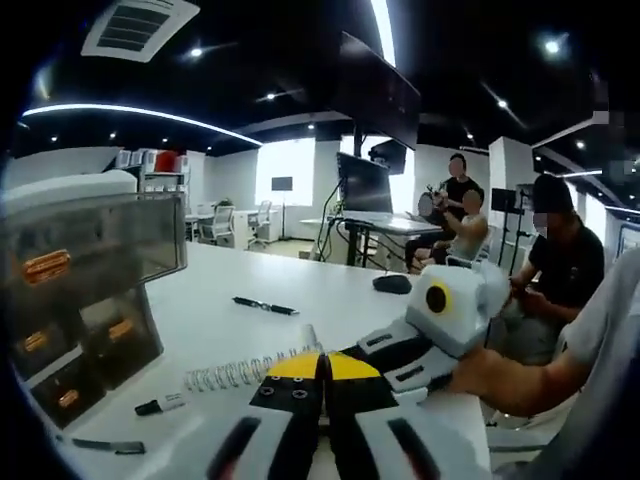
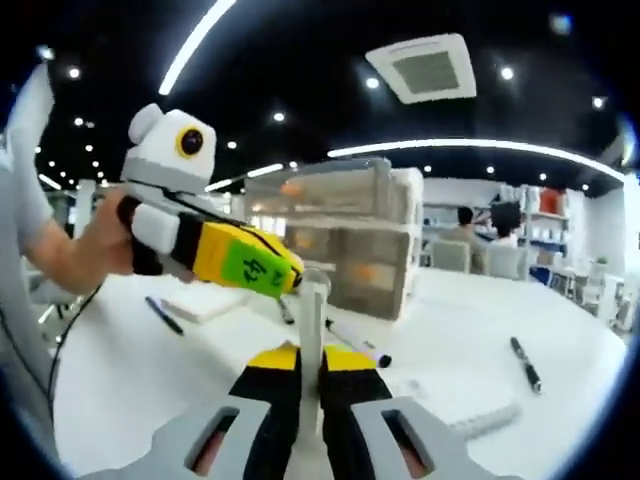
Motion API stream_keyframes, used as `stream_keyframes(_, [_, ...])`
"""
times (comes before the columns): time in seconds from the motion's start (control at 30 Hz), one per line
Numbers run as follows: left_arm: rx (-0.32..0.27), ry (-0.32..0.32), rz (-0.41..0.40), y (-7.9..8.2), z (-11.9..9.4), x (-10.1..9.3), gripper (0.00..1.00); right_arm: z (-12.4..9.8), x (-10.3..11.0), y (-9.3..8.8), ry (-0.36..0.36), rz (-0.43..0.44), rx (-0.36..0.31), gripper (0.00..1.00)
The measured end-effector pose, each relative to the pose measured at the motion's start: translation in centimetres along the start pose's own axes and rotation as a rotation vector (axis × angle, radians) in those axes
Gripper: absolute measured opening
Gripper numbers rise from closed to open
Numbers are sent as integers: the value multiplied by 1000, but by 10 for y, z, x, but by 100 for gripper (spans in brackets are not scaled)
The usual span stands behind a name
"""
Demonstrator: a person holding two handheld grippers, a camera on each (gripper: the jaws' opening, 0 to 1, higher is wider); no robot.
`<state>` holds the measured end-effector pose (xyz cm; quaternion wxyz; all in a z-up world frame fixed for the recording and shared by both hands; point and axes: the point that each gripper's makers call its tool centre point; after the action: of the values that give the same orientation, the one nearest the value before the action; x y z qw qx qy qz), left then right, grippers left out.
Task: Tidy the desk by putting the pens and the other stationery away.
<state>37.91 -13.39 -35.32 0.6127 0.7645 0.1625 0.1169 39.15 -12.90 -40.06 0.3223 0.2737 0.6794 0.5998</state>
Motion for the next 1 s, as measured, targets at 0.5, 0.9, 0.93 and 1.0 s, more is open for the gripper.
stream_keyframes(0.5, [-79, -82, 15, 0, -17, 2, 41, 1, 6, 2, -11, 11, 4, 5])
stream_keyframes(0.9, [-46, -21, 53, -33, -58, 32, 46, 1, -2, 2, -12, 47, -8, 5])
stream_keyframes(0.93, [-40, -19, 59, -36, -63, 35, 45, 1, -2, 2, -12, 50, -7, 5])
stream_keyframes(1.0, [-29, -11, 84, -42, -73, 42, 45, 1, -2, 1, -11, 50, -5, 5])
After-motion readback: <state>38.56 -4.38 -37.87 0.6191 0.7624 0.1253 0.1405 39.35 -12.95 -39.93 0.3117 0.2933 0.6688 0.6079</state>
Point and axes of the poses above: the point that each gripper's makers call its tool centre point, and the gripper's own axes: z roughly forward along the fingers, x roughly to its left, y roughly out of its top, and after that the axes turned 2 degrees about z, right-handed
